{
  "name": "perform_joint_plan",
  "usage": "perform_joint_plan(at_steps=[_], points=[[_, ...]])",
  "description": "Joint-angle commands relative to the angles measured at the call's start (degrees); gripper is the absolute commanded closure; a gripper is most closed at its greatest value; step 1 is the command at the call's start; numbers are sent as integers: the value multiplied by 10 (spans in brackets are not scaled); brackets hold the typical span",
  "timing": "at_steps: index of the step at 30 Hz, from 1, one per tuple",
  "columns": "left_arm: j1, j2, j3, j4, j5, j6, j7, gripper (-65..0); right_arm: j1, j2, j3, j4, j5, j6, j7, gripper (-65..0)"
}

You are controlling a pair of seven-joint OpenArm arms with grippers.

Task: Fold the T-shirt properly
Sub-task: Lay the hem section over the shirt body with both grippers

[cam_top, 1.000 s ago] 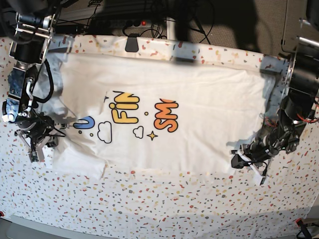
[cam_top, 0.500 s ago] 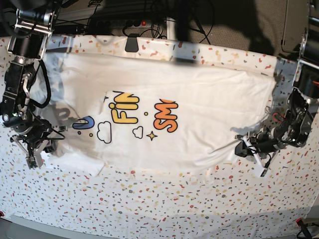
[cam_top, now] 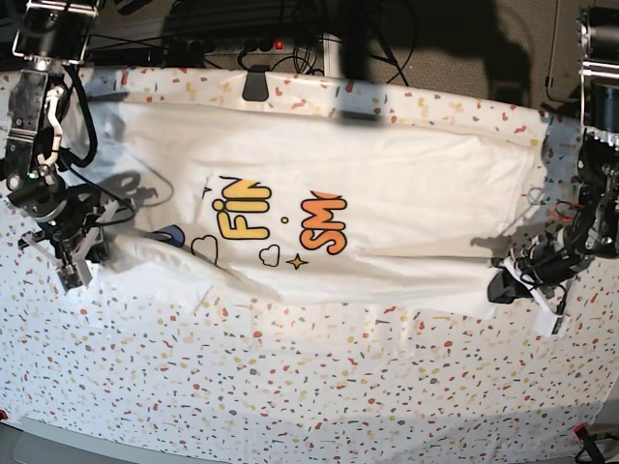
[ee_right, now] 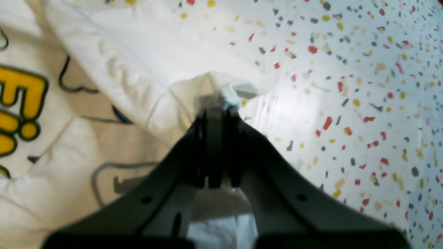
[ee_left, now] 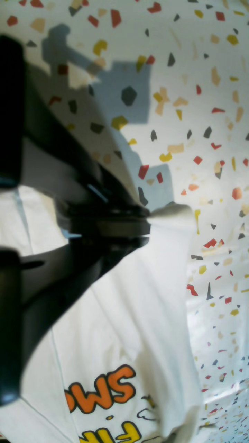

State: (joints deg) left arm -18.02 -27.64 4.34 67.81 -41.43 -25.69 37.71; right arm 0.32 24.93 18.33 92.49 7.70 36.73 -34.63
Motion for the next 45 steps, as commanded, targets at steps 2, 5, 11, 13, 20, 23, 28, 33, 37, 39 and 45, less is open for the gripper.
perform_joint_plan(at_steps=[2, 5, 11, 13, 20, 23, 28, 33, 37, 39, 45], points=[[-10, -13, -9, 12, -6, -3, 3, 0, -5, 22, 5, 18, 2, 0, 7, 0], [-6, -18, -9, 12, -4, -3, 9, 0, -21, 43, 8, 19, 0, 0, 2, 0], [-2, -21, -9, 13, -4, -2, 17, 0, -23, 56, 59, 20, 15, -1, -8, 0], [-2, -21, -9, 13, -5, -2, 28, 0, -23, 55, 75, 20, 35, -1, -19, 0], [-2, -21, -9, 13, -6, -2, 82, 0, -23, 54, 79, 20, 46, 0, -34, 0], [-2, -21, -9, 13, -6, -2, 107, 0, -23, 54, 79, 20, 46, -1, -50, 0], [-2, -21, -9, 13, -7, -2, 117, 0, -23, 54, 79, 19, 48, -1, -81, 0], [-1, -21, -9, 13, -6, -2, 124, 0, -23, 53, 79, 19, 76, 3, -120, 0], [-1, -21, -9, 13, -6, -2, 133, 0, -23, 45, 79, 19, 80, 23, -126, 0], [-1, -21, -9, 13, -6, -2, 133, 0, -23, 41, 79, 19, 96, 23, -126, -23], [-1, -21, -9, 13, -6, -2, 144, -75, -23, 41, 79, 19, 125, 23, -125, -303]])
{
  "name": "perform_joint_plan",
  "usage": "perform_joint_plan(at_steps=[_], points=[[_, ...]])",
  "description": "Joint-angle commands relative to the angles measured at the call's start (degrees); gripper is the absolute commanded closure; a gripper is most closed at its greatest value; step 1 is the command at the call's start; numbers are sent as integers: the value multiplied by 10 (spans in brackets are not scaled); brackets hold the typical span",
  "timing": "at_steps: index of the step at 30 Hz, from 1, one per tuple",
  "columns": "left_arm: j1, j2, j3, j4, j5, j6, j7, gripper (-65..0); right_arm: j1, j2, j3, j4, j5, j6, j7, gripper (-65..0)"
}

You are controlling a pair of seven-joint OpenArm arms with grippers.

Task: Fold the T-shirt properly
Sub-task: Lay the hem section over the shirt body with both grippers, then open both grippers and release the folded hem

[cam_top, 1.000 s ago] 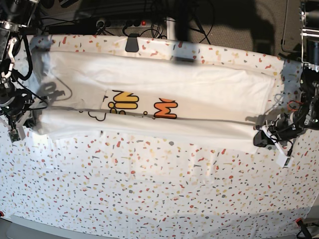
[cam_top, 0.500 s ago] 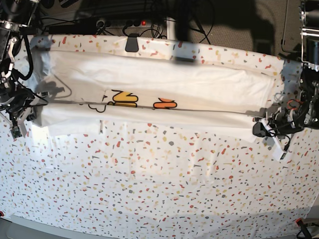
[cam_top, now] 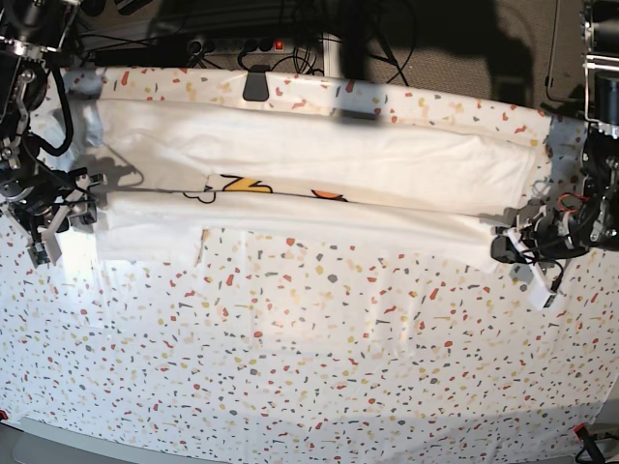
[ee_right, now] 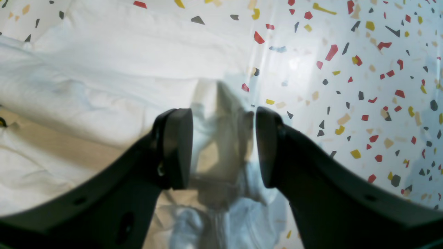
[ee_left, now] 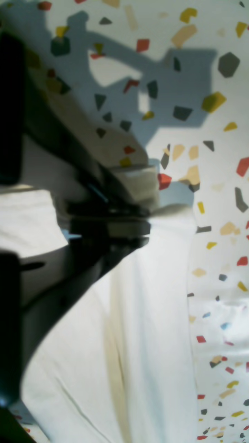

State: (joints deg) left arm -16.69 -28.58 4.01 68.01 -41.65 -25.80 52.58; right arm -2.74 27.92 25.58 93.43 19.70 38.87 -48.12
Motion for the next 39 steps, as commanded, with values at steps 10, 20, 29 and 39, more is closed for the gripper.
perform_joint_plan(at_steps=[10, 20, 29, 39], points=[[-15, -12, -6, 11, -2, -3, 82, -203, 9, 11, 6, 10, 4, 1, 12, -304], [-16, -11, -6, 16, 99, -1, 28, -203, 10, 12, 6, 10, 3, 1, 12, -304], [-16, -11, -6, 71, 20, -1, 8, -203, 10, 12, 6, 10, 3, 1, 12, -304], [-16, -6, -6, 74, 86, 8, -48, -203, 10, 11, 6, 10, 3, 1, 11, -304]])
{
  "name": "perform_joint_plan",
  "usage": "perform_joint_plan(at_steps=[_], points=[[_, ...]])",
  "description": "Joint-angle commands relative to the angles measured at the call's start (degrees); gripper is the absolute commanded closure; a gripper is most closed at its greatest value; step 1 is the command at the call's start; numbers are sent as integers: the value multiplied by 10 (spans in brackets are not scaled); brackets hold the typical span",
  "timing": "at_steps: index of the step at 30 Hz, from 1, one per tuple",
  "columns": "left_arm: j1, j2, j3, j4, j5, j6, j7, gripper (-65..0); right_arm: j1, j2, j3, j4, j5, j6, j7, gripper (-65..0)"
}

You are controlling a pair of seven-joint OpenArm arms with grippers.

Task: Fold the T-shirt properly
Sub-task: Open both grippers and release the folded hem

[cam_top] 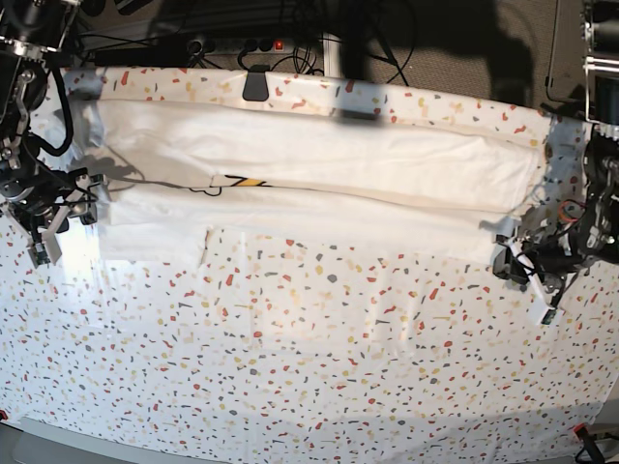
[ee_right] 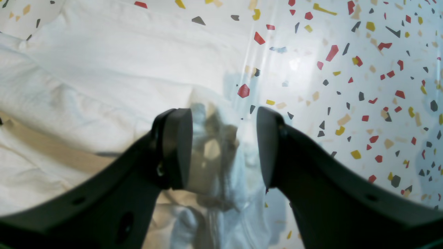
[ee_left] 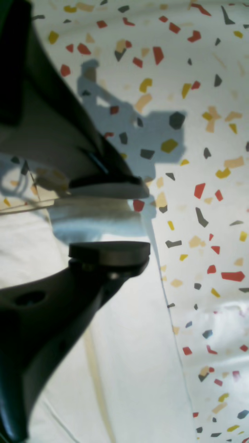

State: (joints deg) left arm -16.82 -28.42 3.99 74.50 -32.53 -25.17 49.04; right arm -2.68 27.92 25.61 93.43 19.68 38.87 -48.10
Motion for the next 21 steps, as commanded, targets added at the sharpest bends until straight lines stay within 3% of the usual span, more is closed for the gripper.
perform_joint_plan(at_steps=[1, 4, 9, 13, 21], points=[[-14, -6, -5, 9, -4, 2, -16, -203, 9, 11, 6, 10, 3, 1, 11, -304], [-14, 0, -5, 9, 0, 2, -24, -203, 9, 11, 6, 10, 3, 1, 10, -304], [-13, 26, -5, 9, 76, 2, -24, -203, 9, 11, 6, 10, 5, 1, -21, -304], [-13, 43, -5, 9, 100, 2, -26, -203, 9, 11, 6, 10, 5, 1, -25, -304], [-13, 46, -5, 8, 158, 2, -37, -203, 9, 11, 6, 10, 5, 1, -25, -304]])
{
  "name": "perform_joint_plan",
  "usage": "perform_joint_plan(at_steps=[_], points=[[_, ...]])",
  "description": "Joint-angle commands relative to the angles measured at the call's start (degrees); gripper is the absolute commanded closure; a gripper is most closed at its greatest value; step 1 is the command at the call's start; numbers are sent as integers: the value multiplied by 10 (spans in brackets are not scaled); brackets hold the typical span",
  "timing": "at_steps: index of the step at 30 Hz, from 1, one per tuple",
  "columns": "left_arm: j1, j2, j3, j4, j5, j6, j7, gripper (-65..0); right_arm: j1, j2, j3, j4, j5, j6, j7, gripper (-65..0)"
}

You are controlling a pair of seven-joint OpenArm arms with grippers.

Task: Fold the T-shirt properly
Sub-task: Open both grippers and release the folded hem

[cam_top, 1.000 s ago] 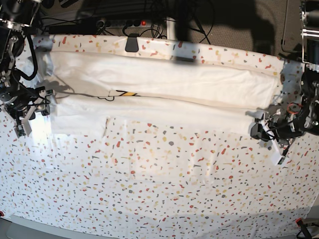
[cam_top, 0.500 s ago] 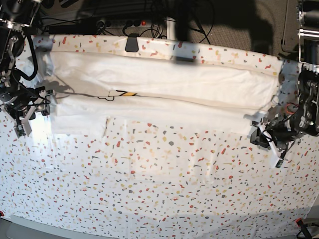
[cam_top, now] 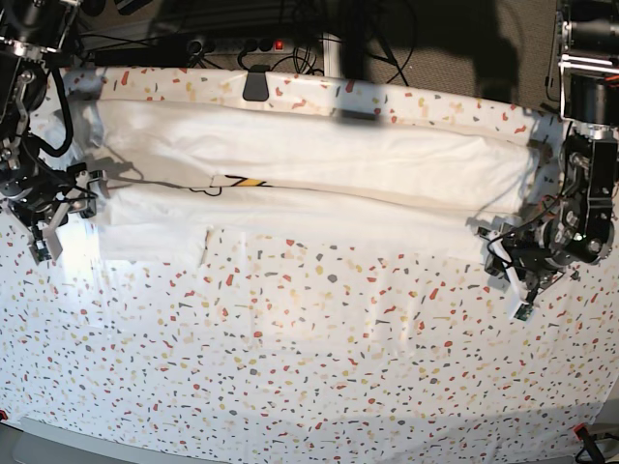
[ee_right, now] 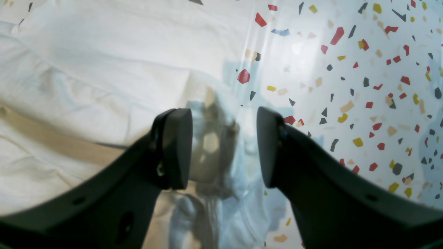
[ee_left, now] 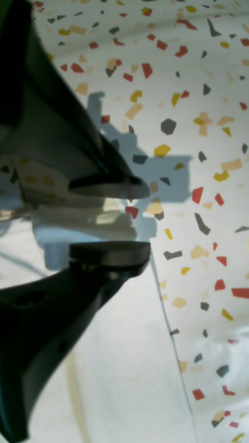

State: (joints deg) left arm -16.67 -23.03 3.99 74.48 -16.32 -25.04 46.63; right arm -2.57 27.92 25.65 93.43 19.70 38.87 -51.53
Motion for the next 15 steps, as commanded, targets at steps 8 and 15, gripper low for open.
perform_joint_plan(at_steps=[8, 15], points=[[-14, -8, -5, 8, -21, 2, -5, -203, 8, 11, 5, 10, 5, 1, 9, -304], [5, -8, -5, 8, -21, 0, -5, -203, 8, 11, 5, 10, 5, 1, 9, -304]])
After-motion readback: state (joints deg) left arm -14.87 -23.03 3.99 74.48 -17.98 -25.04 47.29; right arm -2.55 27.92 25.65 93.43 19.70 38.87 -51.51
